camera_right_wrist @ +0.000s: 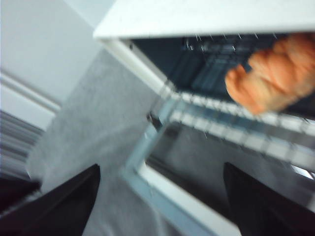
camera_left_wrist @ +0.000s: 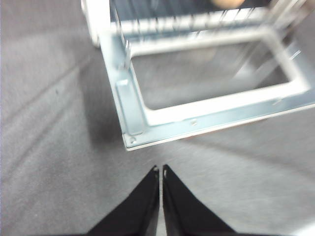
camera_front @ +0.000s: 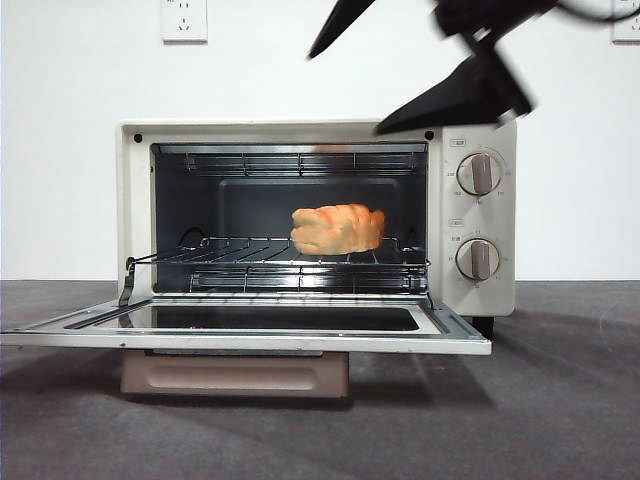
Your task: The left arm flap open the oven, the right arm pick bread and place it into oven, the left arm flap close the oven
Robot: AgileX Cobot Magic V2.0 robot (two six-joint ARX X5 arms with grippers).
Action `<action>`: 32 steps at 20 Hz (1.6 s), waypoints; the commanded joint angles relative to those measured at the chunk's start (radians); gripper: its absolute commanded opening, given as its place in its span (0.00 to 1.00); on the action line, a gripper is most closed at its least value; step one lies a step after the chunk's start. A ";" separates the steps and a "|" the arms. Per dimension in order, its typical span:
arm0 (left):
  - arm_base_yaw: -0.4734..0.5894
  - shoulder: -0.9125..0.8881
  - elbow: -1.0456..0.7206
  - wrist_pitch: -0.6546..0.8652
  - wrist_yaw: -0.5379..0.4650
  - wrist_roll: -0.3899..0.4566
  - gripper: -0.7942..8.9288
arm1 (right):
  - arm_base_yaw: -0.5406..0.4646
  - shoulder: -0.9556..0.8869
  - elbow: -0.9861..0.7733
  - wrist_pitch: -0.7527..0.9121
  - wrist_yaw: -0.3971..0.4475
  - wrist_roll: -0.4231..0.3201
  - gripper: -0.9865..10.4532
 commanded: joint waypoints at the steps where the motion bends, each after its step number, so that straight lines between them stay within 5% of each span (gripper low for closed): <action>1: 0.015 0.094 0.015 0.072 0.047 0.061 0.10 | 0.005 -0.092 0.018 -0.145 -0.002 -0.111 0.44; 8: 0.189 0.294 0.015 0.257 0.302 0.098 0.10 | -0.007 -0.312 0.018 -0.461 0.000 -0.187 0.44; 15: 0.542 0.494 0.015 0.368 0.657 0.082 0.10 | -0.034 -0.496 0.025 -0.665 0.018 -0.213 0.44; 20: 0.715 0.663 0.015 0.373 0.689 0.076 0.10 | -0.035 -0.573 0.054 -0.757 0.033 -0.217 0.44; 32: 0.697 0.877 0.011 0.285 0.756 0.120 0.10 | -0.035 -0.588 0.091 -0.745 0.039 -0.217 0.44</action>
